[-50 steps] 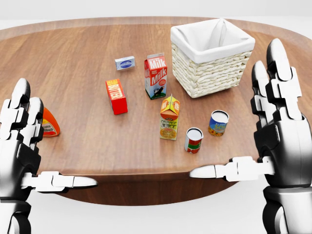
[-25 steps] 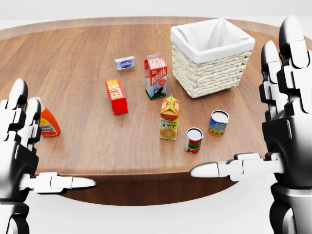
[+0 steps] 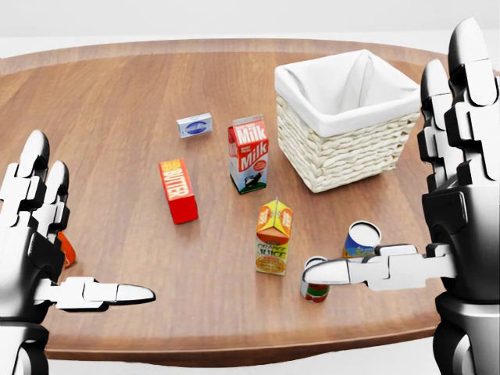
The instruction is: Pick up the orange juice, and put it in the basket.
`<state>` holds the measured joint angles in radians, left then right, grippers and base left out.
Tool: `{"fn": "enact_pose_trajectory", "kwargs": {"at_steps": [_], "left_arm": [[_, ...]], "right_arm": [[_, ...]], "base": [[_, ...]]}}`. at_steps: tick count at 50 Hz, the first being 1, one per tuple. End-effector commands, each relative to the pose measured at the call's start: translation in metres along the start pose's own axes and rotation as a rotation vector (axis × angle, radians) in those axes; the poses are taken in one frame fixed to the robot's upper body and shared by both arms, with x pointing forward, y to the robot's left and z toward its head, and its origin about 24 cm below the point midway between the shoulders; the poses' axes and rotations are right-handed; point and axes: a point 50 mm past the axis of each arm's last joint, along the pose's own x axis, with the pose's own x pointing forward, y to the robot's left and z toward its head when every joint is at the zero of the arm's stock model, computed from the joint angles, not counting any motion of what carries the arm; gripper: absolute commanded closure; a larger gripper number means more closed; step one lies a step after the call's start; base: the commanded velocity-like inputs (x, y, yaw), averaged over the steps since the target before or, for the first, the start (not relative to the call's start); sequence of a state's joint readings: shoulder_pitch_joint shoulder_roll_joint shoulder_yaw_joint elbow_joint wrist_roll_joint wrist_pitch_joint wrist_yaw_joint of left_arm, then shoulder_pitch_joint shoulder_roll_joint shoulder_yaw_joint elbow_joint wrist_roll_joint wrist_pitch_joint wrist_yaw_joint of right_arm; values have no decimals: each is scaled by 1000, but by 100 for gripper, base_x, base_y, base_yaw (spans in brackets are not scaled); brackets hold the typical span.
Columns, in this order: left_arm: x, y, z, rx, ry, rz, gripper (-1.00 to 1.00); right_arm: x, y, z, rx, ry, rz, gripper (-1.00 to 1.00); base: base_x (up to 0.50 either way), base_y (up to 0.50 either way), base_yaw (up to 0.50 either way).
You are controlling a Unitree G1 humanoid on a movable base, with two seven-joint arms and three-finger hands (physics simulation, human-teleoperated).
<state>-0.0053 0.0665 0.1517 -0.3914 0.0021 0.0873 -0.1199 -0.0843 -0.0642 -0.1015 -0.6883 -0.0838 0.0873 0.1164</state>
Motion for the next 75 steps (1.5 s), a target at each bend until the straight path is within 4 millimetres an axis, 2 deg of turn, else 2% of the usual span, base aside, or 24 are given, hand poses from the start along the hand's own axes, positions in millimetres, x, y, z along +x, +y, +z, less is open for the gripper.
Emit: {"fn": "enact_pose_trajectory", "kwargs": {"at_steps": [1,21,31,41,60,68,75], "left_arm": [[-2,-1,4,1,-14,0,-100],[-4,-2,11,5,-43,-1,-100],[1,0,2,2,-10,-1,-100],[0,0,4,3,-17,-1,-100],[0,0,2,1,-6,-2,-100],[0,0,2,1,-6,-2,-100],[0,0,2,1,-7,-2,-100]], "right_arm": [[0,1,1,-6,-2,9,-100],[-1,3,-1,-18,7,19,-100],[0,3,2,-24,-5,24,-100],[0,5,3,-32,-10,33,-100],[-1,9,9,-47,-29,59,-100],[0,7,14,-48,-56,54,-100],[-2,17,18,-61,-66,107,-100]], "base": [[50,0,0],[49,-15,0],[43,-36,0],[43,-34,0],[49,11,0],[5,2,0],[0,0,0]]}}
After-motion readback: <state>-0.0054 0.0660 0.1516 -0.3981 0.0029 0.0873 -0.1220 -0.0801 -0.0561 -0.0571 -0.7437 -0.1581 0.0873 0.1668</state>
